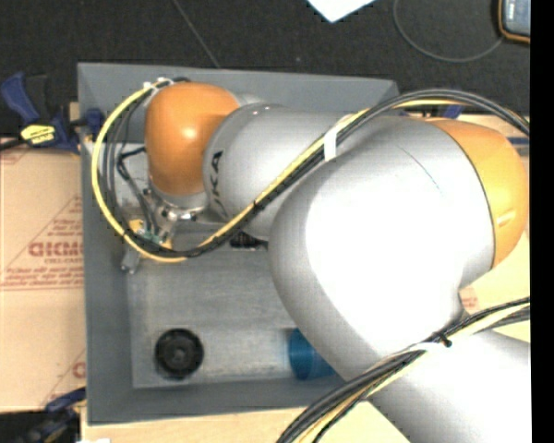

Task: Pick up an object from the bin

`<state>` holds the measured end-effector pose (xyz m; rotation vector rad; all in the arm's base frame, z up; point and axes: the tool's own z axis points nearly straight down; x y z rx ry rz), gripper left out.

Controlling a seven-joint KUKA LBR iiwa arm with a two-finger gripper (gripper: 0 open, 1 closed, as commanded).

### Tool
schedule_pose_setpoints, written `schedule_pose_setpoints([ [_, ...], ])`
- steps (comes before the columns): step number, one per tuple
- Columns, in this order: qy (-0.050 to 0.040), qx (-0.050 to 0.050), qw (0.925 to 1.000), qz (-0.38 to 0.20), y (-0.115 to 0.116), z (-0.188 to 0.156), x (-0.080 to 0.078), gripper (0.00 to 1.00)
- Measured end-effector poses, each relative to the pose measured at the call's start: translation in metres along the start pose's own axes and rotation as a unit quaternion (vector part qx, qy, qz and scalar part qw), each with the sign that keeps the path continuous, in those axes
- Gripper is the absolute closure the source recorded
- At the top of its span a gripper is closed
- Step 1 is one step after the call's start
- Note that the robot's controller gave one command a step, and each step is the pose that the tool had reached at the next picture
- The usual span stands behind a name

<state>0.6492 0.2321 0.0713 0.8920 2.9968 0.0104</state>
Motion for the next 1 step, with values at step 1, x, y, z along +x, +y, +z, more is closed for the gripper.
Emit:
schedule_pose_setpoints([
  [1, -0.0004, -0.003, 0.9642, -0.265, 0.0027, -0.0060, -0.0083, 1.00],
])
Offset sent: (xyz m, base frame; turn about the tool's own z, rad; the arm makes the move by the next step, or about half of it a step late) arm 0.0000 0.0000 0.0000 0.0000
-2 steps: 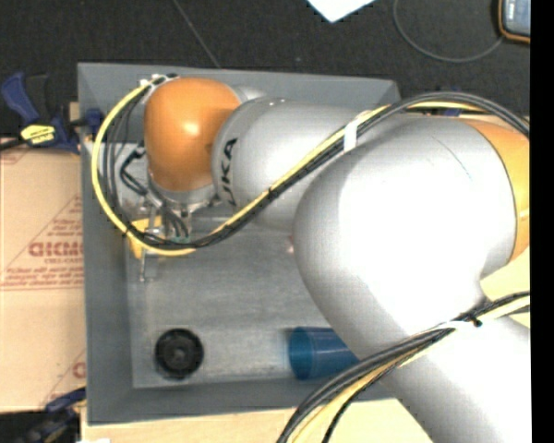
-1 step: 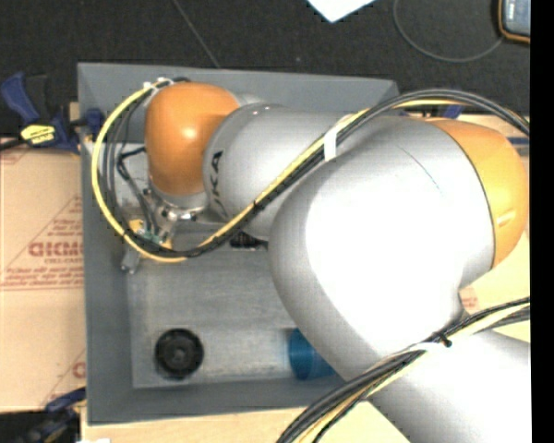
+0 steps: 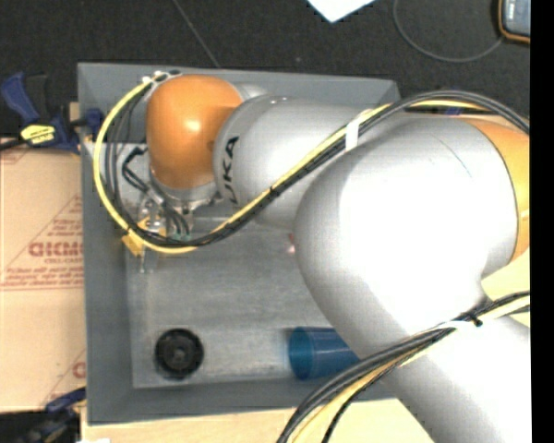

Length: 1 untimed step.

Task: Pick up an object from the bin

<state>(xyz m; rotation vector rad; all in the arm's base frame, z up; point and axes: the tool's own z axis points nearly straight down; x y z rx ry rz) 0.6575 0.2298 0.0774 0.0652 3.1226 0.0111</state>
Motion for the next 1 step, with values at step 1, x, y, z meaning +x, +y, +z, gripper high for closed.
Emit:
schedule_pose_setpoints([
  [1, 0.0002, 0.000, 1.0000, 0.001, 0.0000, 0.0000, 0.0000, 1.00],
])
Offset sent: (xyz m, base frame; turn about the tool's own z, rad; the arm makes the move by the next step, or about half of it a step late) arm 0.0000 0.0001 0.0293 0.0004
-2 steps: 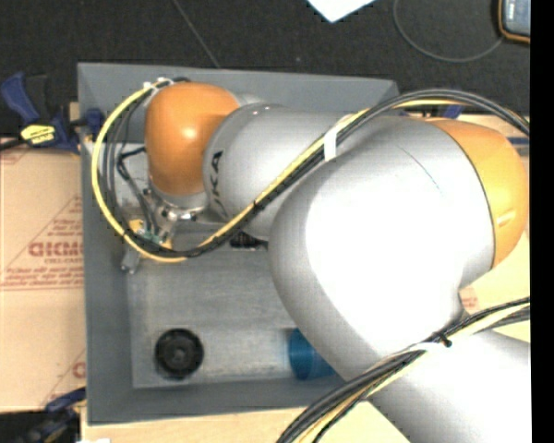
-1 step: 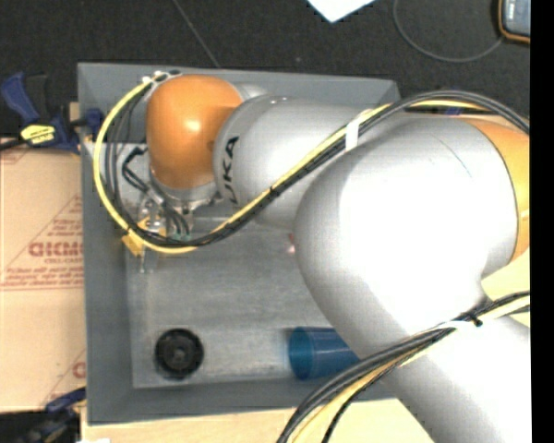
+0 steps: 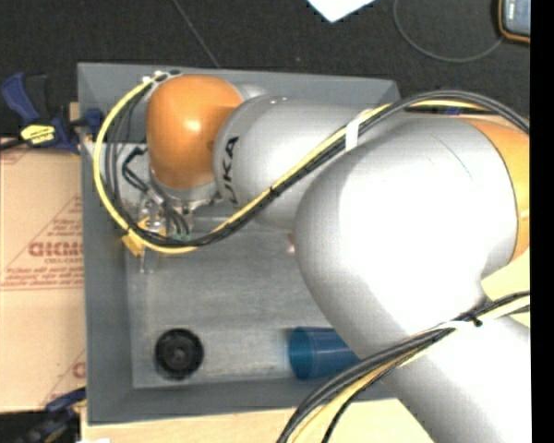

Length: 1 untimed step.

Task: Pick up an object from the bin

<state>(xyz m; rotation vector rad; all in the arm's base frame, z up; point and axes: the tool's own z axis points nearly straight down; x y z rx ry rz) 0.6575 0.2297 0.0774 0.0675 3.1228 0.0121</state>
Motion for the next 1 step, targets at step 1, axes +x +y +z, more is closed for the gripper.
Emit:
schedule_pose_setpoints([
  [1, -0.0036, -0.002, 1.0000, 0.001, 0.0003, -0.0309, -0.0023, 1.00],
])
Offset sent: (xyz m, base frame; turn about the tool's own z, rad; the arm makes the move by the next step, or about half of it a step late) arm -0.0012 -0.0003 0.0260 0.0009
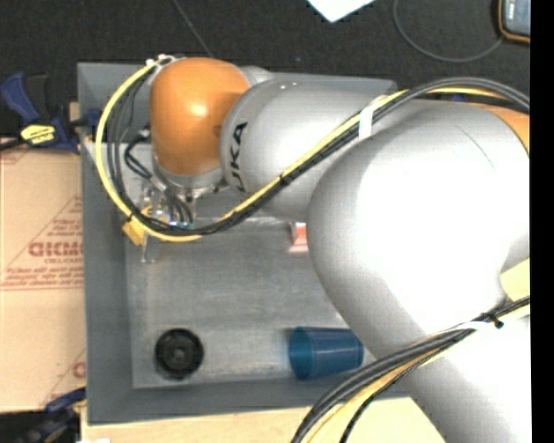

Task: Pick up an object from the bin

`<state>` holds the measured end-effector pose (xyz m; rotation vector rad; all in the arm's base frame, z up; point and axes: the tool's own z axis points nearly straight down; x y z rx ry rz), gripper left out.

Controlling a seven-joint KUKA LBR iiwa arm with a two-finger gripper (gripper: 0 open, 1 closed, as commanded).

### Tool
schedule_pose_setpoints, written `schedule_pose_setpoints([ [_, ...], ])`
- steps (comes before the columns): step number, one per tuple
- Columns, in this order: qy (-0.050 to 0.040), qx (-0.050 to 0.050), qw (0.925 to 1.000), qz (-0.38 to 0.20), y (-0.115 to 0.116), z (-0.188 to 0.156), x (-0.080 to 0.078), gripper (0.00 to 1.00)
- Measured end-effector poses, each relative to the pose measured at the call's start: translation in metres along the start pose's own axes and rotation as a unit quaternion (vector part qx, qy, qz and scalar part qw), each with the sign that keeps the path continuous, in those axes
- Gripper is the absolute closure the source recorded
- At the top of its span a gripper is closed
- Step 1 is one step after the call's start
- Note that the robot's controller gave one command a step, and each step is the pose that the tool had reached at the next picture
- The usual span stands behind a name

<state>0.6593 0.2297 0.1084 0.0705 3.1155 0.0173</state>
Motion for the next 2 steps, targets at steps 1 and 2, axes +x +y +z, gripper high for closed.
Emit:
schedule_pose_setpoints([
  [1, 0.0033, 0.000, 1.0000, 0.001, -0.001, 0.004, 0.002, 1.00],
  [2, -0.0023, -0.002, 1.0000, 0.002, 0.000, -0.047, -0.002, 1.00],
])
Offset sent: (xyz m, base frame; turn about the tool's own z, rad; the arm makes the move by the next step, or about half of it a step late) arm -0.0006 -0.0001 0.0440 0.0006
